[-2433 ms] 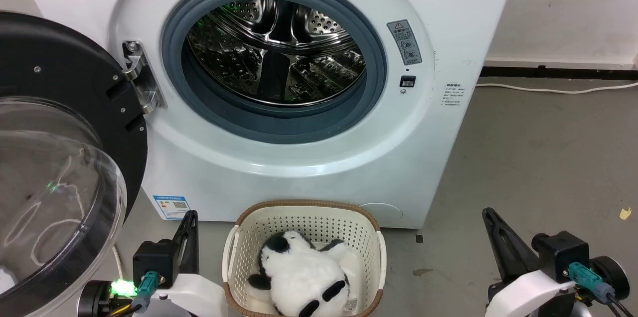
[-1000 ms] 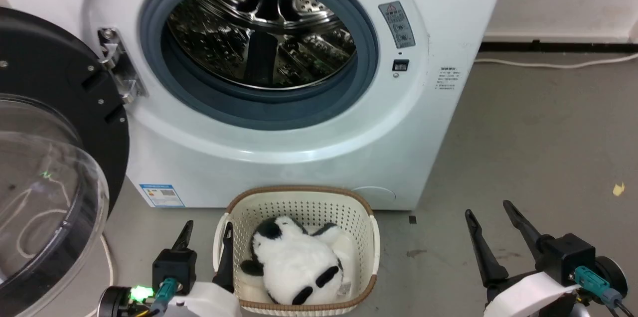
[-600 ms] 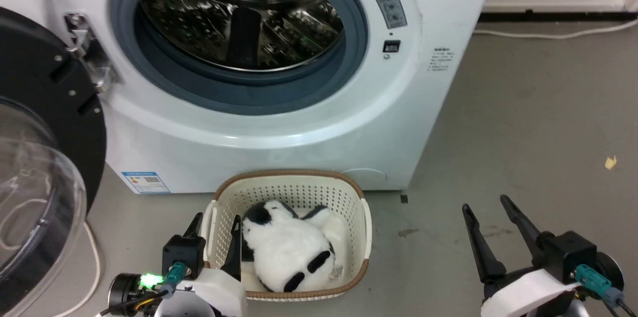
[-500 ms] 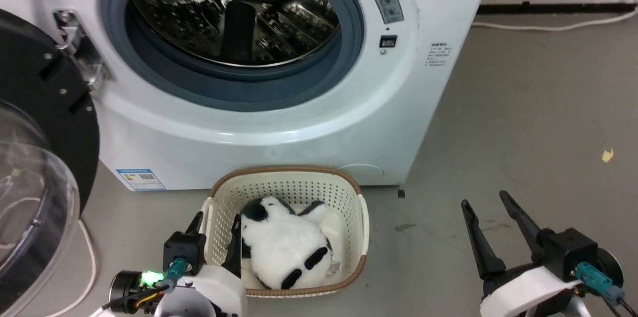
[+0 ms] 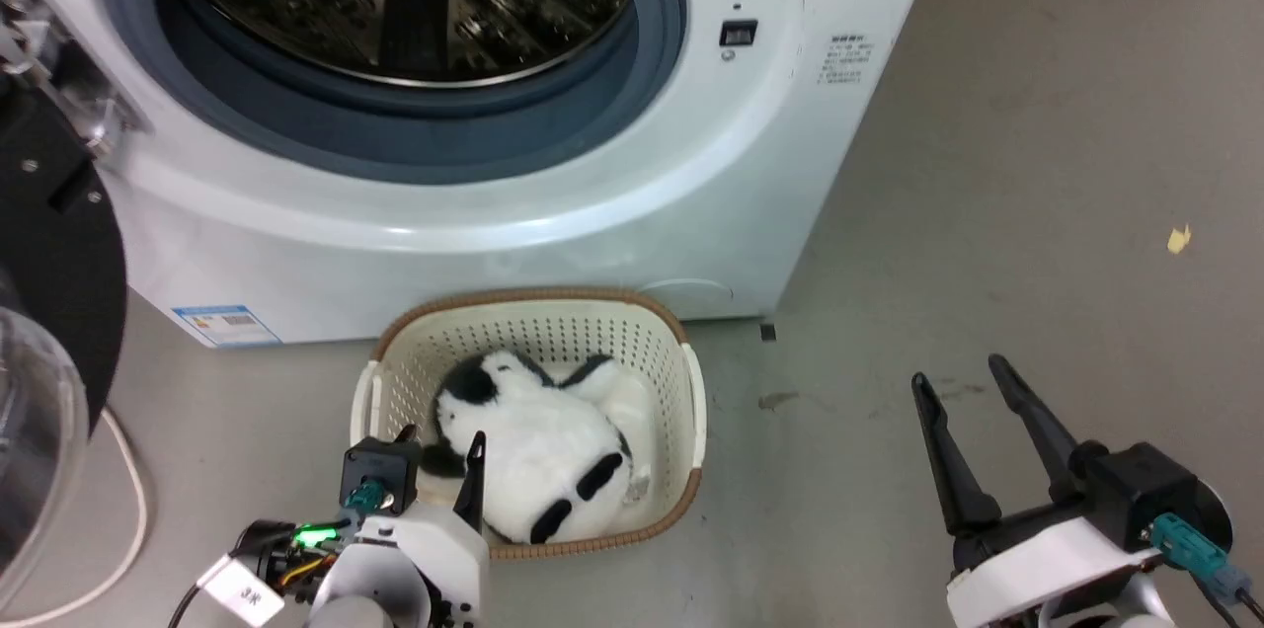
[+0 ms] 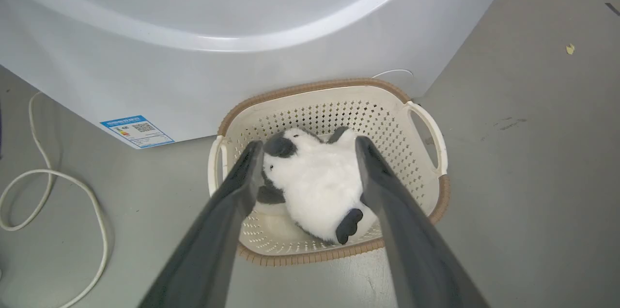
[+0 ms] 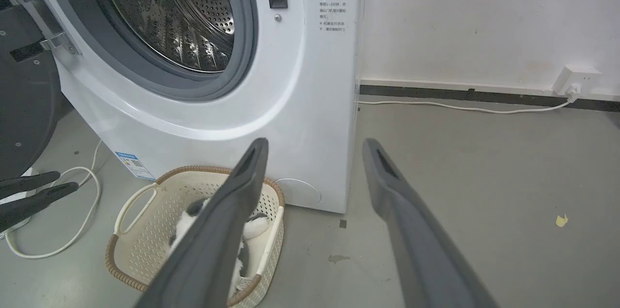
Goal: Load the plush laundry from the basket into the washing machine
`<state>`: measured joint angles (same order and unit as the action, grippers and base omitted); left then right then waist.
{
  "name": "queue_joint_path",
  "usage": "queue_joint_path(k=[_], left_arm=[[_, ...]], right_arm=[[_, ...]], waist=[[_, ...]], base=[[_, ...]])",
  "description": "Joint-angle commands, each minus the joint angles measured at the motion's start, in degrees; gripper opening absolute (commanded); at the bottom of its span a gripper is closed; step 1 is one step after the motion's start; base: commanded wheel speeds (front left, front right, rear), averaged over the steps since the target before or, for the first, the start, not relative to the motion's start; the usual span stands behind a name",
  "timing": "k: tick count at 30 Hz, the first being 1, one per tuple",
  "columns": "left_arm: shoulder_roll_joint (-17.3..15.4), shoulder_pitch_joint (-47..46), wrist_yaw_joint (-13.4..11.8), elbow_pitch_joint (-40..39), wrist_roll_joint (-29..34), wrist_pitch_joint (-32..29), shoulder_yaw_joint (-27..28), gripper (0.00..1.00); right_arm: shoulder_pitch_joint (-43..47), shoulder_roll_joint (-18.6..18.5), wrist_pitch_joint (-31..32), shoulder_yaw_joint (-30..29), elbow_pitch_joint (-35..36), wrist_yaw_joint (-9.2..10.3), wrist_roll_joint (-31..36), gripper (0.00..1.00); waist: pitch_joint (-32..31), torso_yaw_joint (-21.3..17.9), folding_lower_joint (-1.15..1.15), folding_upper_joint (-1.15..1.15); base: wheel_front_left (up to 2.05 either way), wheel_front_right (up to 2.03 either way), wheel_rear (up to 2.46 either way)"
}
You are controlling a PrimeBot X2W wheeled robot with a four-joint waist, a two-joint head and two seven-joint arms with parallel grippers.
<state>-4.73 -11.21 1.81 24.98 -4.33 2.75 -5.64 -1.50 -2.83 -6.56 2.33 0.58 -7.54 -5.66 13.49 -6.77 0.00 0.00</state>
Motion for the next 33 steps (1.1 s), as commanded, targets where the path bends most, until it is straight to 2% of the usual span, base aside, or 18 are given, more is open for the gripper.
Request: queue_joint_path(k=[1,18,33], left_arm=[[-0.57,-1.71,0.43,1.64,-0.55,0.35,-0.45,1.00],[-3.16,-13.40,2.41,17.83,-4.22,-2.01,-2.06,1.00],[-7.94,-24.57,2.90,27.46,-4.30,-5.09,-5.60,1.00]], right_arm=[[-1.03,-0.02,-0.60,0.21,0.40,0.03,-0.60,1.00],[-3.39,-0.03,-2.63,1.54,2.38,0.03,-3.20,1.00],[-5.08,-0.03,-4.30,2.62,3.99,0.04,-7.25,1.00]], waist=[[1.16,-0.46,0.00,0.00],[11.61,-3.79,0.00,0.00],[21.12,-7.88,0.00,0.00]], base=[[0.00,0.00,0.00],[0.00,0.00,0.00],[0.00,0.00,0.00]])
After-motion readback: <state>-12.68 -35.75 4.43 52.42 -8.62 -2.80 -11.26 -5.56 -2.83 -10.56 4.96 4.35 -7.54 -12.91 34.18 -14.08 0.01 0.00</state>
